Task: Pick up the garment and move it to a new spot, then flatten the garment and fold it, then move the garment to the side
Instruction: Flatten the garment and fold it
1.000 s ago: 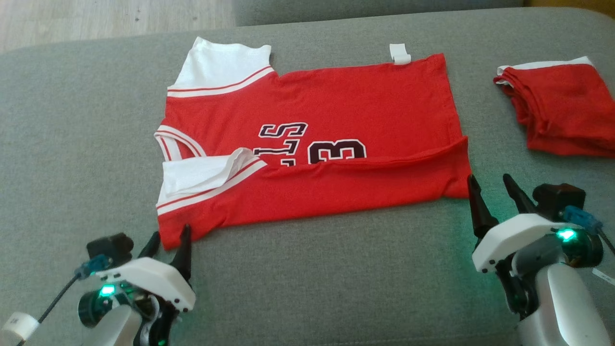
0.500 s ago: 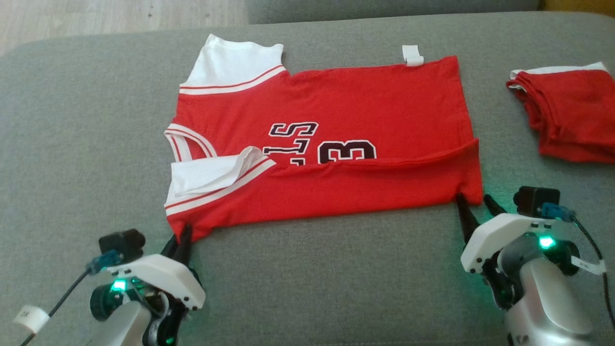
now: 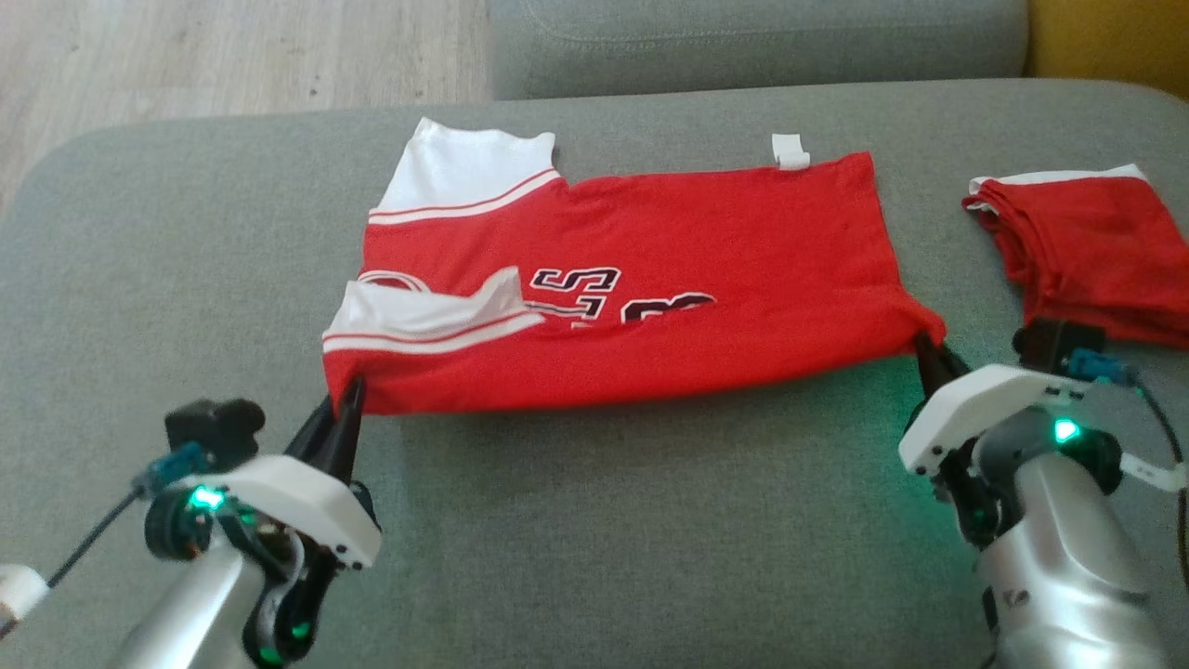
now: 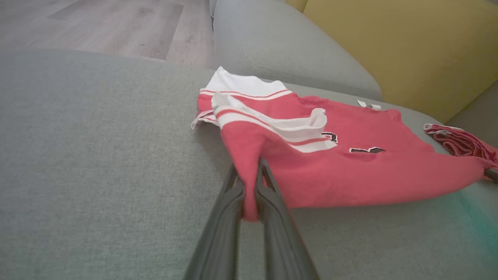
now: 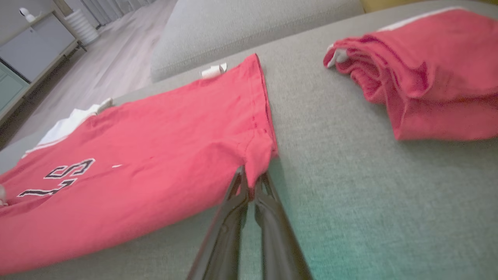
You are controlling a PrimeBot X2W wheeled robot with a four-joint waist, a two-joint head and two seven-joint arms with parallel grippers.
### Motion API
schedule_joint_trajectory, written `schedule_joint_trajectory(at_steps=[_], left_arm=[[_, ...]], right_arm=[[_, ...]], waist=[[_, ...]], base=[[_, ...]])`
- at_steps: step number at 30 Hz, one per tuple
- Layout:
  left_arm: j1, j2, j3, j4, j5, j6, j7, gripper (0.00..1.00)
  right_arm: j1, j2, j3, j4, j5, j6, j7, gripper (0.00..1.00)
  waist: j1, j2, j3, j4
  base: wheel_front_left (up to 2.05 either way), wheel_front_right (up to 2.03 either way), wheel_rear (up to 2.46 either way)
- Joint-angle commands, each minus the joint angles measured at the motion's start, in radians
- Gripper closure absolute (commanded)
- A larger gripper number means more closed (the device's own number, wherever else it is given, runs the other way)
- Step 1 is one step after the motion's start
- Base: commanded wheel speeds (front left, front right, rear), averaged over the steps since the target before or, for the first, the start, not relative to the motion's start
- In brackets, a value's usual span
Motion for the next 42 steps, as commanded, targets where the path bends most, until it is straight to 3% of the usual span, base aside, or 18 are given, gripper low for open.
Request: schedule_joint_trajectory(at_steps=[1, 10, 19, 20, 21, 22, 23, 24, 25, 26, 36, 42], left_arm=[[-0.066, 0.047, 0.043, -0.057, 0.008, 0.008, 0.007, 1.0], [0.08, 0.118, 0.026, -0.267, -0.018, 0.055, 0.097, 1.0], [0.24, 0.106, 0.025, -0.299, -0.061, 0.098, 0.07, 1.0], [0.245, 0.105, 0.026, -0.293, -0.063, 0.099, 0.066, 1.0], [0.247, 0.105, 0.029, -0.286, -0.064, 0.101, 0.062, 1.0], [0.248, 0.105, 0.033, -0.276, -0.064, 0.103, 0.058, 1.0], [0.247, 0.106, 0.037, -0.266, -0.064, 0.106, 0.053, 1.0], [0.245, 0.106, 0.041, -0.257, -0.063, 0.107, 0.048, 0.88], [0.244, 0.106, 0.044, -0.249, -0.064, 0.106, 0.042, 0.61], [0.242, 0.105, 0.048, -0.242, -0.064, 0.106, 0.035, 0.0], [0.084, 0.159, 0.08, -0.251, 0.001, 0.087, 0.011, 0.0], [-0.214, 0.236, 0.107, -0.256, 0.074, 0.049, 0.082, 0.0]], right_arm=[[-0.052, -0.004, 0.008, -0.039, -0.005, 0.007, -0.009, 1.0], [0.092, -0.004, 0.004, -0.173, 0.024, 0.007, 0.059, 1.0], [0.338, -0.004, 0.006, -0.416, 0.074, 0.007, 0.097, 1.0], [0.35, -0.004, 0.006, -0.43, 0.076, 0.007, 0.099, 0.94], [0.36, -0.004, 0.003, -0.443, 0.079, 0.007, 0.098, 0.77], [0.368, -0.004, 0.002, -0.453, 0.081, 0.007, 0.097, 0.51], [0.373, -0.004, 0.002, -0.461, 0.083, 0.007, 0.096, 0.14], [0.377, -0.004, 0.0, -0.469, 0.084, 0.007, 0.093, 0.0], [0.379, -0.004, -0.002, -0.475, 0.087, 0.007, 0.091, 0.0], [0.381, -0.004, -0.003, -0.481, 0.087, 0.007, 0.087, 0.0], [0.35, -0.004, -0.021, -0.567, 0.045, 0.007, 0.067, 0.0], [0.262, -0.004, 0.015, -0.655, 0.009, 0.007, 0.078, 0.0]], waist=[[0.0, -0.0001, -0.009, 0.001], [0.0, -0.0001, -0.011, -0.002], [0.0, -0.0001, 0.01, -0.021], [0.0, -0.0001, 0.012, -0.024], [0.0, -0.0001, 0.014, -0.026], [0.0, -0.0001, 0.016, -0.029], [0.0, -0.0001, 0.018, -0.031], [0.0, -0.0001, 0.02, -0.035], [0.0, -0.0001, 0.022, -0.038], [0.0, -0.0001, 0.024, -0.04], [0.0, -0.0001, 0.069, -0.059], [0.0, -0.0001, 0.136, -0.096]], base=[[0.0, 0.0, 0.0], [0.0, 0.0, 0.0], [0.0, 0.0, 0.0], [0.0, 0.0, 0.0], [0.0, 0.0, 0.0], [0.0, 0.0, 0.0], [0.0, 0.0, 0.0], [0.0, 0.0, 0.0], [0.0, 0.0, 0.0], [0.0, 0.0, 0.0], [0.0, 0.0, 0.0], [0.0, 0.0, 0.0]])
